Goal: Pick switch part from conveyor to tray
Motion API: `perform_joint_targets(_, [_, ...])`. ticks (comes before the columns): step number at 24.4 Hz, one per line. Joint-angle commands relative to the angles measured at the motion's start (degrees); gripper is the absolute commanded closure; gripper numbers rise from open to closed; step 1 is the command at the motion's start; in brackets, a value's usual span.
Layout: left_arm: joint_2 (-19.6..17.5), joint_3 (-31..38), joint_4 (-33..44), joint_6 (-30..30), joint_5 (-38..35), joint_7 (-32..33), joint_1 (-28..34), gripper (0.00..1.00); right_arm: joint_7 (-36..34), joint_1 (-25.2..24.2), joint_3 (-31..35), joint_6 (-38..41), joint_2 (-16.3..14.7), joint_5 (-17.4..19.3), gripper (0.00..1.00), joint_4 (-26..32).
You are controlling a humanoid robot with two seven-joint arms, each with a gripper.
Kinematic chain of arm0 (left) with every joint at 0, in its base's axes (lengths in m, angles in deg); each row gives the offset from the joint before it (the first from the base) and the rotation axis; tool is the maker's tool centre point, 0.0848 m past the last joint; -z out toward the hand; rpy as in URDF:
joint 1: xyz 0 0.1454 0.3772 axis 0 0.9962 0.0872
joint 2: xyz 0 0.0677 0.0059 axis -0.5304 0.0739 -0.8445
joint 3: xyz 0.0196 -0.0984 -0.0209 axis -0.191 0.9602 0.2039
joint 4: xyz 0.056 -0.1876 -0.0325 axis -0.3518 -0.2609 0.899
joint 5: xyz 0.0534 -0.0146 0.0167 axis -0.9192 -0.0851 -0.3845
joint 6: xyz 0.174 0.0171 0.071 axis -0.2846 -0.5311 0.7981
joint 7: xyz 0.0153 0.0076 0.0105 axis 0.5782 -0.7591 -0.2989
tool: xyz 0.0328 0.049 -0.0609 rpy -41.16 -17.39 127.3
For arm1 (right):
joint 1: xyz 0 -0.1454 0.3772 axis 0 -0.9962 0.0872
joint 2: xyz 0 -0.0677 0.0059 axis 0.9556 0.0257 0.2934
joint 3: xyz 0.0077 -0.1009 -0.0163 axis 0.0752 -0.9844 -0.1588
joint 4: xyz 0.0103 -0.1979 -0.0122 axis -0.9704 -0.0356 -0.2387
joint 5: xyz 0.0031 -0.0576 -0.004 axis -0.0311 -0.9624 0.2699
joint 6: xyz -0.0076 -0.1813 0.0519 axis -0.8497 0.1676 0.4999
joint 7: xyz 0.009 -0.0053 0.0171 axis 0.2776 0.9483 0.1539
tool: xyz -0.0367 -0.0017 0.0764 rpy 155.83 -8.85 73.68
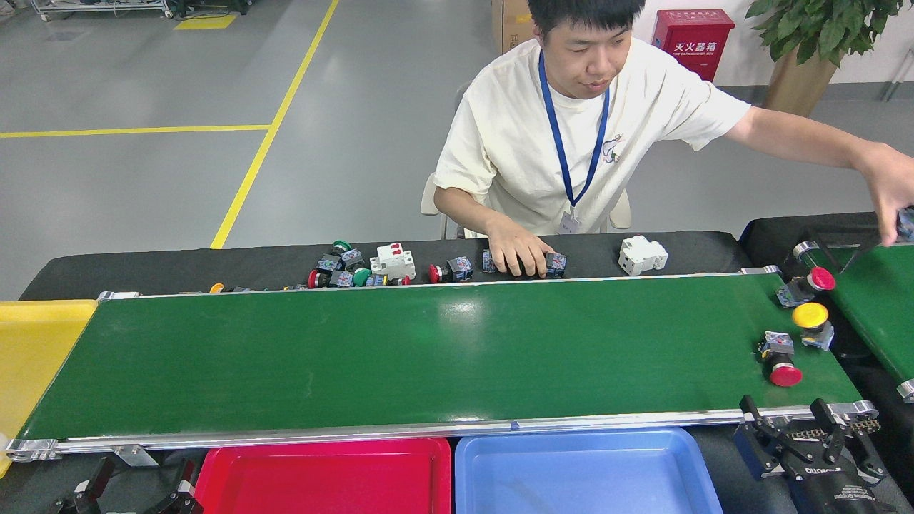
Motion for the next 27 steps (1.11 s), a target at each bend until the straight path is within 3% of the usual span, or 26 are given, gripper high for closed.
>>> perform_joint_targets(1, [-0.02, 0.08, 0.51, -0.15, -0.11, -0.01, -0.46, 0.0, 2.27, 2.82, 0.47, -0.09, -0.97, 0.16, 0.01, -2.0])
perform_joint_targets(7, [0.07, -0.01, 0.42, -0.15, -0.11, 0.34, -0.72, 0.0, 4.65, 9.06, -0.05, -0.09, -1.41, -0.45, 0.01, -7.71])
perform_joint_targets(18, [0.42, -0.19, 0.42, -0.15, -0.11, 0.34, -0.81, 0.0, 5.09, 15.48, -4.36, -0.01, -1.32, -0.71, 0.05, -15.36])
perform_joint_targets(24, [0.42, -0.36, 0.51, -0.15, -0.11, 0.34, -1.51, 0.0, 4.91, 16.53, -8.58, 0.08, -1.41, -0.8, 0.26, -16.77])
perform_joint_targets(27, [0.42, -0.54, 0.51, -0.15, -0.11, 0.34, -1.77, 0.0, 4.74, 16.53, -10.07, 0.26, -1.41, -0.8, 0.44, -16.86])
